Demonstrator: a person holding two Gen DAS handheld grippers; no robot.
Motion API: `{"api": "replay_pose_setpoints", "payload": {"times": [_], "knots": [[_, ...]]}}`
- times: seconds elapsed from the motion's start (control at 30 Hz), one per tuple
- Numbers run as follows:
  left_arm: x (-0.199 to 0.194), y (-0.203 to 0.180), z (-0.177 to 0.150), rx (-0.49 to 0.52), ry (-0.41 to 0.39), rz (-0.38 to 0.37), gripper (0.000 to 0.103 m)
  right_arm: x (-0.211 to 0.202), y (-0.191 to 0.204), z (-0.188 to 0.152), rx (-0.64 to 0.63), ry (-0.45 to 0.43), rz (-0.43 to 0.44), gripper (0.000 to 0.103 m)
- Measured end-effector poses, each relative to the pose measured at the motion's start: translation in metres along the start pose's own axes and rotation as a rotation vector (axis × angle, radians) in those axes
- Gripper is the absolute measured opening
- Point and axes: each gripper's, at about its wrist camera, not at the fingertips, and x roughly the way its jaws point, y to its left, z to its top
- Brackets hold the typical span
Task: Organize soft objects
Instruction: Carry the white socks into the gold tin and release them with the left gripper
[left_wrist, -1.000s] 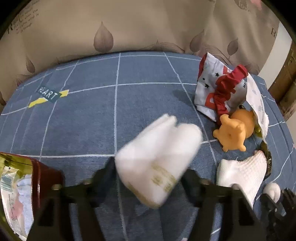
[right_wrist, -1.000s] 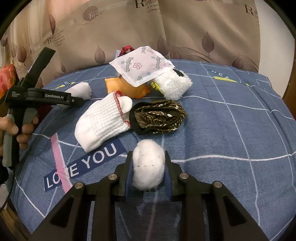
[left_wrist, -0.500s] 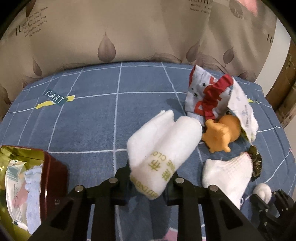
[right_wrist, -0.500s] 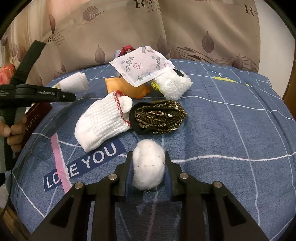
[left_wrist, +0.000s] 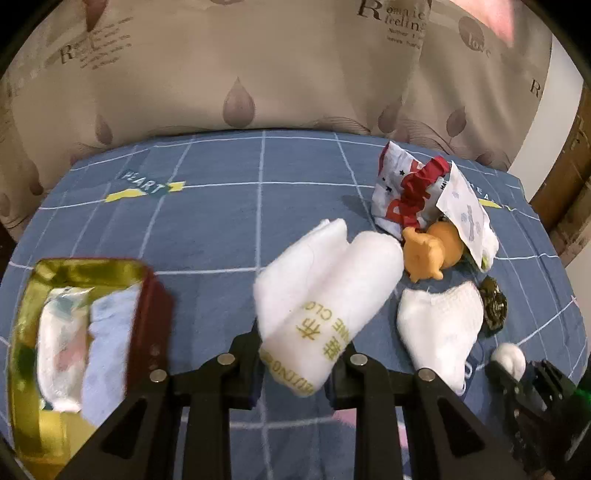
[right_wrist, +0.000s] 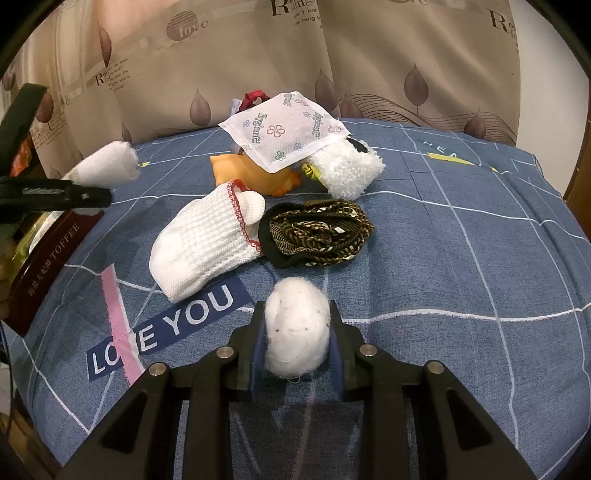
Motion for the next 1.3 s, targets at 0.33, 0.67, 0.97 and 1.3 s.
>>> {"api": "replay_pose_setpoints", "payload": {"times": [0.33, 0.67, 0.97, 1.3], "knots": [[-0.057, 0.038, -0.019, -0.034, -0.073, 0.047, 0.025, 0.0, 0.0, 0.0, -0.004, 0.0, -0.003, 0.029], [-0.089, 0.109, -0.042, -0.121, -0.089, 0.17, 0.025, -0.001, 0.001, -0.001, -0.006, 0.0, -0.005, 0.029], [-0.097, 0.18, -0.068, -0.235, -0.061, 0.272, 0.025, -0.001, 0.001, -0.001, -0.006, 0.0, -0.006, 0.029], [-0.083, 0.189, -0.089, -0.23, -0.011, 0.291, 0.025, -0.001, 0.002, -0.001, -0.007, 0.0, -0.007, 0.029]]}}
